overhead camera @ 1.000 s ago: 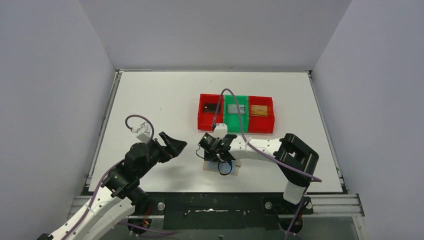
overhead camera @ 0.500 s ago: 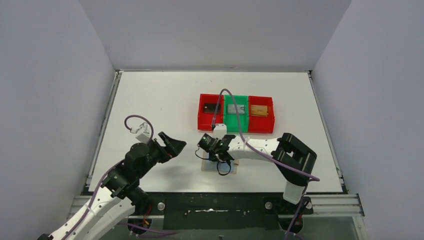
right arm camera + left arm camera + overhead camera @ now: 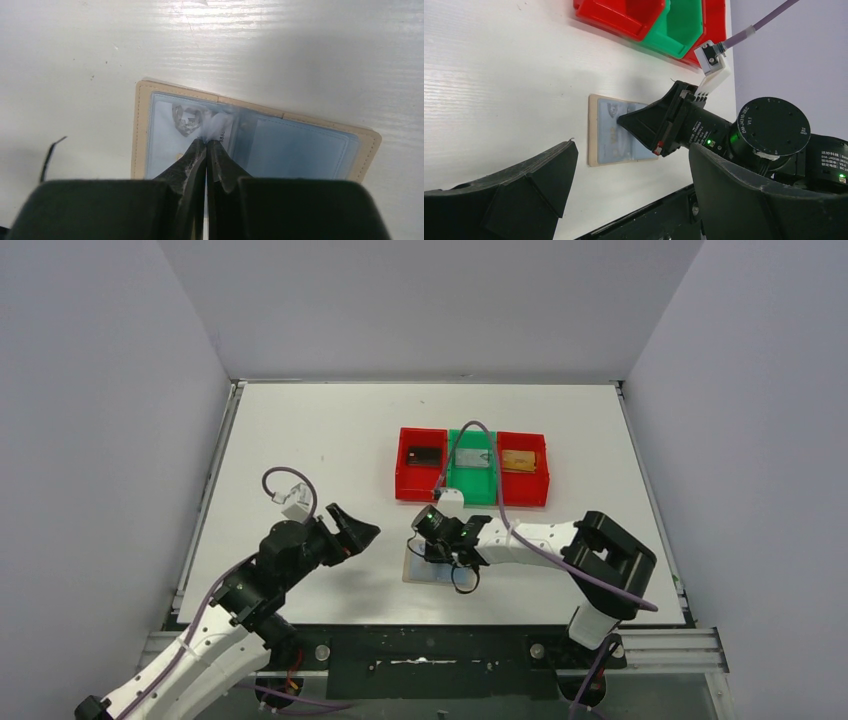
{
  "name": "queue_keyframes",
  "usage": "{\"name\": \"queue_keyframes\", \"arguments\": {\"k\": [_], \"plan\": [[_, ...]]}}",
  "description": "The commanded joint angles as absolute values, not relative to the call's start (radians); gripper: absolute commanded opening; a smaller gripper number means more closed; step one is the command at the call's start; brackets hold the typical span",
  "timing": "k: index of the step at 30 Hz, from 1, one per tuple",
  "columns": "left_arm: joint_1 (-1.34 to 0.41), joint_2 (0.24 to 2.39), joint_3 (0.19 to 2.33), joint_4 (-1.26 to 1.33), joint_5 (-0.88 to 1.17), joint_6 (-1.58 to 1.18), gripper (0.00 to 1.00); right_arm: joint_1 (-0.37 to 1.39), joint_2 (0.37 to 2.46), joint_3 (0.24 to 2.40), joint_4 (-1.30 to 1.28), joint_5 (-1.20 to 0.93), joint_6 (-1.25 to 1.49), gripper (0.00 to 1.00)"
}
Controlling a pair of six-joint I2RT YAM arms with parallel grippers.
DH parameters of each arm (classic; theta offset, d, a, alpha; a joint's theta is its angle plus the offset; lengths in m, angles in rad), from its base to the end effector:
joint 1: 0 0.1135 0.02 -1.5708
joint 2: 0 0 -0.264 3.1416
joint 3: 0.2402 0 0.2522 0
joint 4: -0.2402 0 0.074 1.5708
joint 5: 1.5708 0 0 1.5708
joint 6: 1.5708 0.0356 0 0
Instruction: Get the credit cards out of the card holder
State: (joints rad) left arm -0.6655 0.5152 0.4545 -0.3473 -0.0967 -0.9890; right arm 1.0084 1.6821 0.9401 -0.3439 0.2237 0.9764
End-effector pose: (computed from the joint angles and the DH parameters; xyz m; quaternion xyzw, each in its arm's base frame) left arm 0.1114 -0.0830 0.2452 -0.1606 0.8195 -0.3764 0.4010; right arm 0.1779 0.2674 0.1584 0.0114 0.9650 0.1405 0.2212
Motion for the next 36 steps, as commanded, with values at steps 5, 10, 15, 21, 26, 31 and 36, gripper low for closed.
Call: {"name": "queue_keyframes", "arguments": {"k": [5, 10, 15, 21, 26, 31, 36], "plan": [[-0.662, 0.618, 0.448, -0.169, 0.041, -0.968, 0.82, 0.938, 1.503, 0.714, 0.035, 0.040, 0.972, 0.00], [-0.664, 0.673, 0.434, -0.107, 0.096, -0.965, 0.83, 0.895, 1.413, 0.592, 0.206, -0.014, 0.992, 0.00], [-0.663, 0.714, 0.415, -0.049, 0.148, -0.969, 0.83, 0.856, 1.364, 0.503, 0.351, -0.076, 1.025, 0.00], [-0.663, 0.813, 0.390, 0.073, 0.253, -0.978, 0.83, 0.843, 1.367, 0.484, 0.359, -0.084, 1.042, 0.00], [-0.671, 0.951, 0.375, 0.201, 0.323, -0.992, 0.79, 0.833, 1.373, 0.470, 0.373, -0.092, 1.050, 0.00], [-0.698, 1.074, 0.371, 0.283, 0.327, -1.004, 0.72, 0.820, 1.375, 0.447, 0.397, -0.104, 1.061, 0.00], [-0.750, 1.182, 0.384, 0.360, 0.317, -1.013, 0.69, 0.806, 1.380, 0.437, 0.416, -0.120, 1.066, 0.00]]}}
